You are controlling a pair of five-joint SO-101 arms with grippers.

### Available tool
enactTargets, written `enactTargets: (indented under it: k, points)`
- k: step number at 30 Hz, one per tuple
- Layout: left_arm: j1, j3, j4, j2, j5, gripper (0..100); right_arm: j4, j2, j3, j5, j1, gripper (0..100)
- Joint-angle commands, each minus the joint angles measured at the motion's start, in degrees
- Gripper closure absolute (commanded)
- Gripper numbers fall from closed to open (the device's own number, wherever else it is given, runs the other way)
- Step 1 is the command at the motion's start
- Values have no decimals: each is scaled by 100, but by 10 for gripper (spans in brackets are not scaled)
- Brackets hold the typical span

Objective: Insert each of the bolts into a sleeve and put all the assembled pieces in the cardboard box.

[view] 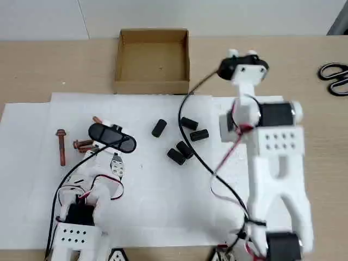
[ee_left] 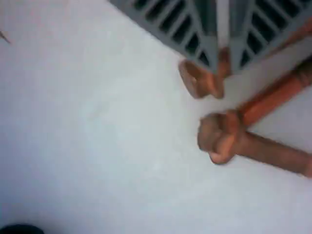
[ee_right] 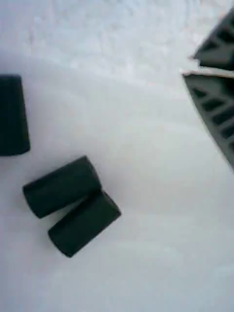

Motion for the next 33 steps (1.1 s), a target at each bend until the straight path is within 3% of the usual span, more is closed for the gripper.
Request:
enactTargets:
  k: [1,10,15,20,24,28,33]
  points:
    - [0,-558,440,-18,413,988,127,699,-862,53,-171,995]
    - [-18,-1112,1319,-18,1055,927,110,2132,-1811,-79,-567,995]
    - [-18,-1455,1609,0,1196,904,92,2501,-2004,1108,-664,995]
    - [-44,-1473,1389,598,1196,859,75,2738,-2004,2127,-734,994]
    - [-44,-1481,905,1354,1196,818,-13,2905,-2004,2549,-787,976]
    - [-18,-1481,510,1864,1178,800,-127,3090,-2004,3077,-857,883]
    - [-9,-1481,396,2110,1178,800,-585,3301,-2004,3560,-831,838]
